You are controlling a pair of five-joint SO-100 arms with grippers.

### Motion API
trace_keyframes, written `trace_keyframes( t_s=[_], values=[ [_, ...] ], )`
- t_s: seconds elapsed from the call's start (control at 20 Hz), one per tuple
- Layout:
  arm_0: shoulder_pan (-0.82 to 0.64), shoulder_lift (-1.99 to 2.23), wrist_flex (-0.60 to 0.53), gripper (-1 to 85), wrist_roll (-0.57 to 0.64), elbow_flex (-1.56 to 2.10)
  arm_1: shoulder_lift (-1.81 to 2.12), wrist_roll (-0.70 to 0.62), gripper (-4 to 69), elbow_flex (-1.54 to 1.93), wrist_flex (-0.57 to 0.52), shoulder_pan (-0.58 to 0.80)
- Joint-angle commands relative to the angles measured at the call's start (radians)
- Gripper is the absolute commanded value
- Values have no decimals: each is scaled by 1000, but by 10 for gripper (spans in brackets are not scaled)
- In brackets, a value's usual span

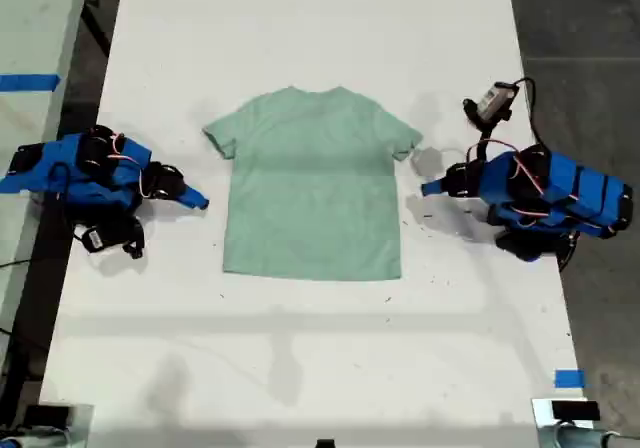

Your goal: Fold tshirt

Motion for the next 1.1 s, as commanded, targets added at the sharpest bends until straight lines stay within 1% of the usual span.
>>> trace_keyframes(
  t_s=[0.0,0.3,0.35,0.45,0.65,0.7,0.8,0.9,1.05],
  values=[
    [-137,-3,46,1,-374,-8,9,862,-17,-21,5,-133],
    [-135,-3,46,1,-376,-8,9,824,-17,-21,-2,-115],
    [-137,-3,37,2,-367,-14,9,796,-17,-21,-3,-123],
    [-117,-3,-23,1,-351,-25,9,753,-17,-38,-21,-138],
    [-146,-21,3,1,-353,-60,-2,710,-17,-95,-20,-141],
    [-158,-55,11,1,-353,-84,-37,701,-17,-121,-12,-141],
    [-178,-184,-17,1,-334,-164,-195,669,-17,-229,-5,-132],
    [-216,-422,-21,1,-273,-322,-383,600,-17,-388,11,-97],
    [-313,-769,35,1,-109,-630,-580,440,-17,-604,64,14]
  ],
)
